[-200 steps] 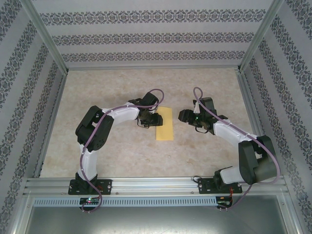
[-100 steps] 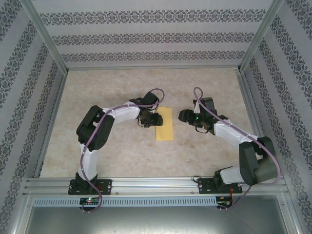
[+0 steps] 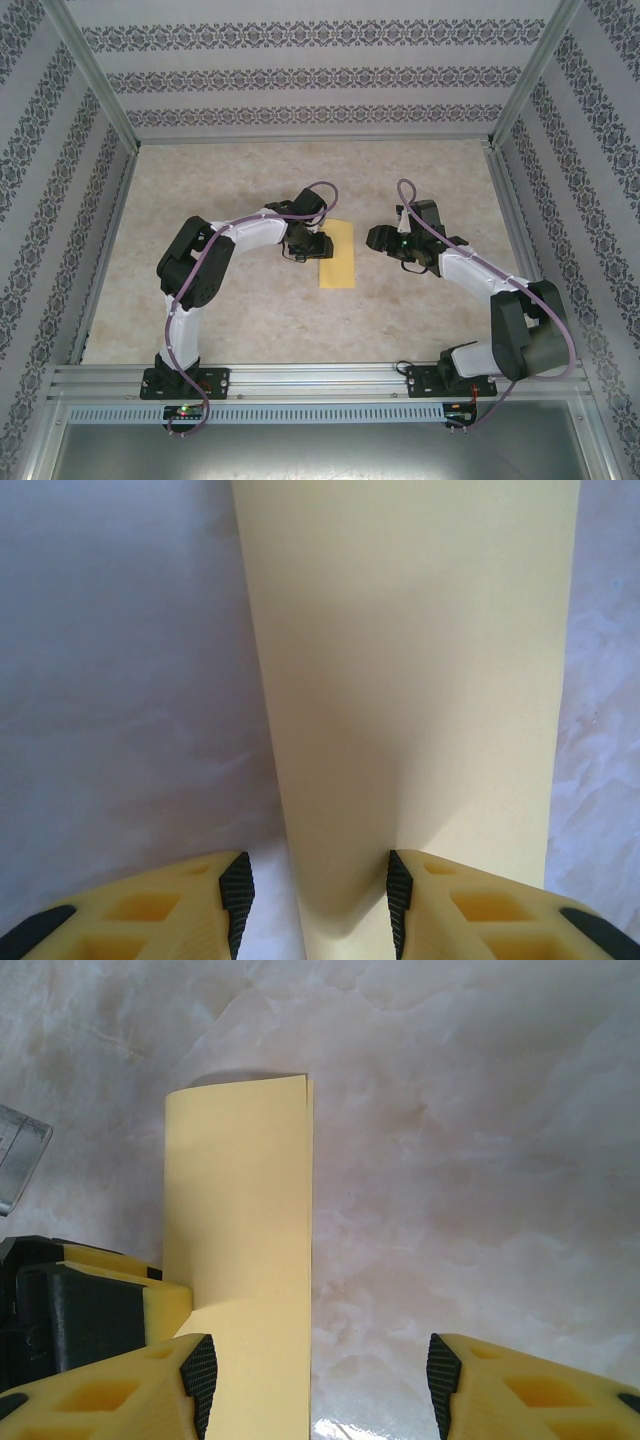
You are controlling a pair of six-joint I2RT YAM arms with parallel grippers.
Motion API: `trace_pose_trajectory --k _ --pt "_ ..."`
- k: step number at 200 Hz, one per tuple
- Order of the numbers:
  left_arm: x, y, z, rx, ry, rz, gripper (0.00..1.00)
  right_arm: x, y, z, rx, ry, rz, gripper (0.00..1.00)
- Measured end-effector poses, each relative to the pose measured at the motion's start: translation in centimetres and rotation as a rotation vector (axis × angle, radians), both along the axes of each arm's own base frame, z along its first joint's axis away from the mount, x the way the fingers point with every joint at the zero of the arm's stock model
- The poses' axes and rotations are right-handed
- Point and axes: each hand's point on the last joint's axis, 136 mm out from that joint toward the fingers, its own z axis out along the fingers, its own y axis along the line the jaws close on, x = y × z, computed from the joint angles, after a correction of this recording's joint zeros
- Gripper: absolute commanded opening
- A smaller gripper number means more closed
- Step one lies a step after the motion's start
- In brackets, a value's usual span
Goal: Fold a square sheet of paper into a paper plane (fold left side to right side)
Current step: First fold in half a square sheet of paper at the center of the table.
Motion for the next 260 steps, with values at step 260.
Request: trace_pose_trajectory --k 260 --pt "0.0 -0.1 0.0 0.017 0.001 -0.012 0.45 -0.3 0.9 -1.1 0.02 0.037 0.03 0.57"
